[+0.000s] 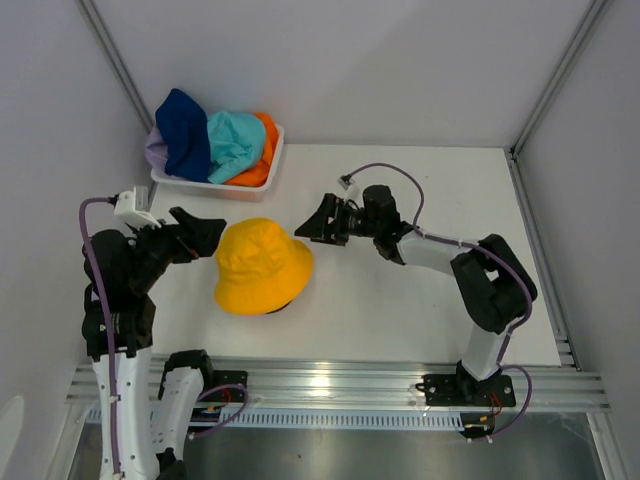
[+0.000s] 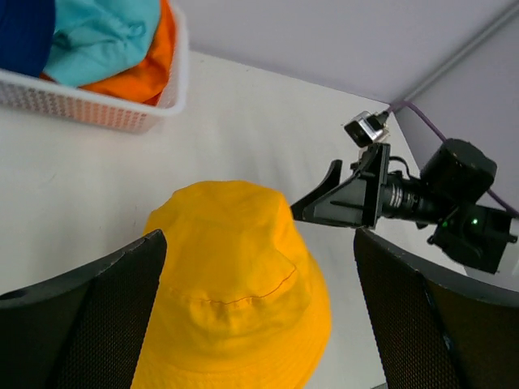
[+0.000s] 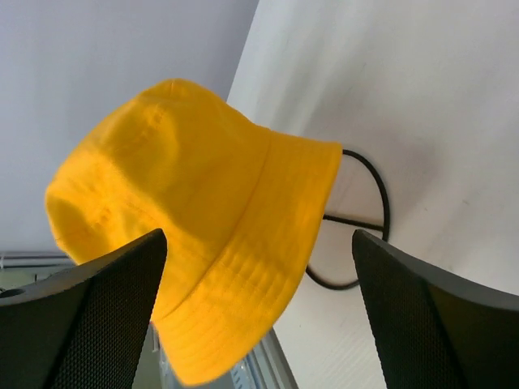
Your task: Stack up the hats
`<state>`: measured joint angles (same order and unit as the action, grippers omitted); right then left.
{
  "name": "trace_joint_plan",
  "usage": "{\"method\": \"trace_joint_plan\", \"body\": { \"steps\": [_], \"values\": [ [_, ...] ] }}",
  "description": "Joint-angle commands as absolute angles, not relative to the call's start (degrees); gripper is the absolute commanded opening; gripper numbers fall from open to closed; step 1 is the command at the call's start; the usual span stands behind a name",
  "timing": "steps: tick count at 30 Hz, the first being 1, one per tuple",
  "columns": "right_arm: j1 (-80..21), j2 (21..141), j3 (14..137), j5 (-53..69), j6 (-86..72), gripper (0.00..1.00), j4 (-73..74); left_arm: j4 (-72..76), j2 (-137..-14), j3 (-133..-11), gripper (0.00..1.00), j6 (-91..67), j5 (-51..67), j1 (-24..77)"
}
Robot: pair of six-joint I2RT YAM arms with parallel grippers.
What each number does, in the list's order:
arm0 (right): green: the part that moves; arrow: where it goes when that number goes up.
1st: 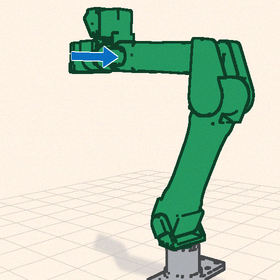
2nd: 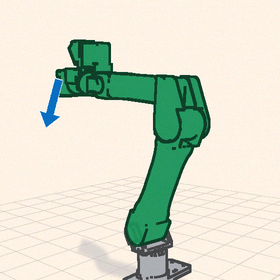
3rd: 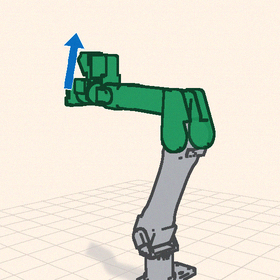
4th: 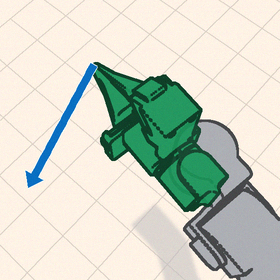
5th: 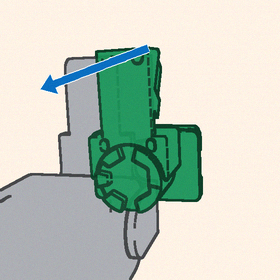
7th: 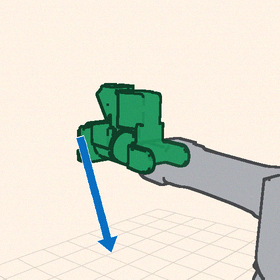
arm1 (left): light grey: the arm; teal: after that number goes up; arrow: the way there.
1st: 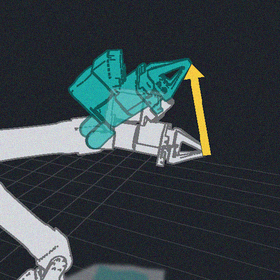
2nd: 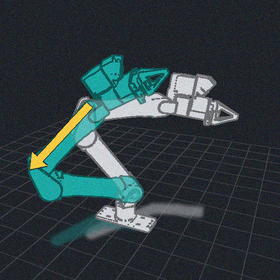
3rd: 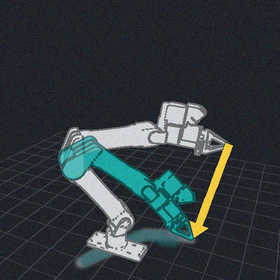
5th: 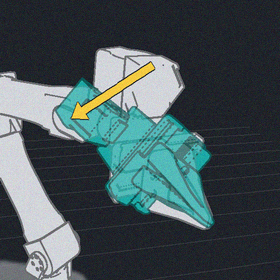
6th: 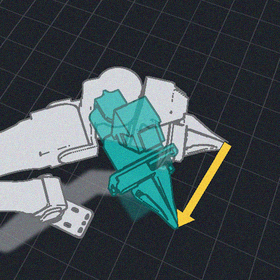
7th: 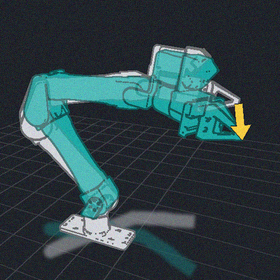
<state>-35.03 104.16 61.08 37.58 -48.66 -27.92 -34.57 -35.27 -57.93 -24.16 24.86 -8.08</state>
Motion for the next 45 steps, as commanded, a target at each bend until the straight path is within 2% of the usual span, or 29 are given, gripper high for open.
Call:
{"method": "trace_joint_plan", "body": {
  "steps": [1, 4, 10, 15, 23, 26, 29, 30, 31, 32, 35, 45],
  "values": [
    [-33.6, 93.5, 61.4, 33.8, -49.3, 0.99, -21.4, -33.1, -35.2, -59.8, 0.99, -17.8, 33.1, -8.7],
    [-34.9, 85.6, 58.3, 27.8, -50.2, 1.00, -14.9, -29.3, -35.2, -57.5, 0.99, -19.5, 34.5, -8.4],
    [-42.0, 74.9, 47.2, 15.6, -62.1, 1.00, -15.3, -27.9, -37.8, -57.8, 0.96, -18.9, 33.5, -5.1],
    [-47.5, 74.4, 44.2, 7.7, -64.9, 0.99, -10.5, -30.5, -37.1, -58.1, 0.97, -17.4, 29.8, -3.6],
    [-56.2, 77.4, 37.4, 0.5, -72.2, 0.97, -23.2, -36.6, -35.2, -57.8, 1.00, -21.3, 11.8, -3.4],
    [-58.1, 79.7, 37.5, -3.5, -73.9, 0.94, -28.6, -35.6, -34.1, -56.6, 0.99, -23.1, 12.6, -3.4],
    [-59.7, 82.3, 37.5, -7.4, -75.0, 0.79, -34.1, -34.5, -33.7, -55.9, 1.00, -24.3, 12.7, -3.5],
    [-59.9, 82.8, 37.5, -8.0, -75.1, 0.61, -35.3, -34.3, -33.7, -55.9, 0.99, -24.3, 12.6, -3.5],
    [-60.0, 83.4, 37.4, -9.0, -75.9, 0.50, -36.9, -34.1, -33.9, -56.0, 1.00, -24.4, 12.6, -3.4],
    [-60.3, 84.2, 37.4, -9.7, -76.1, 0.24, -37.4, -34.1, -34.2, -56.1, 0.99, -24.5, 12.5, -3.4],
    [-60.5, 85.3, 37.4, -11.0, -75.3, 0.01, -37.7, -34.1, -34.3, -55.8, 1.00, -24.7, 11.6, -3.5],
    [-61.6, 89.7, 34.0, -9.9, -62.3, 0.00, -37.0, -34.8, -34.9, -56.6, 0.99, -22.1, 8.1, -3.5]
  ]
}}
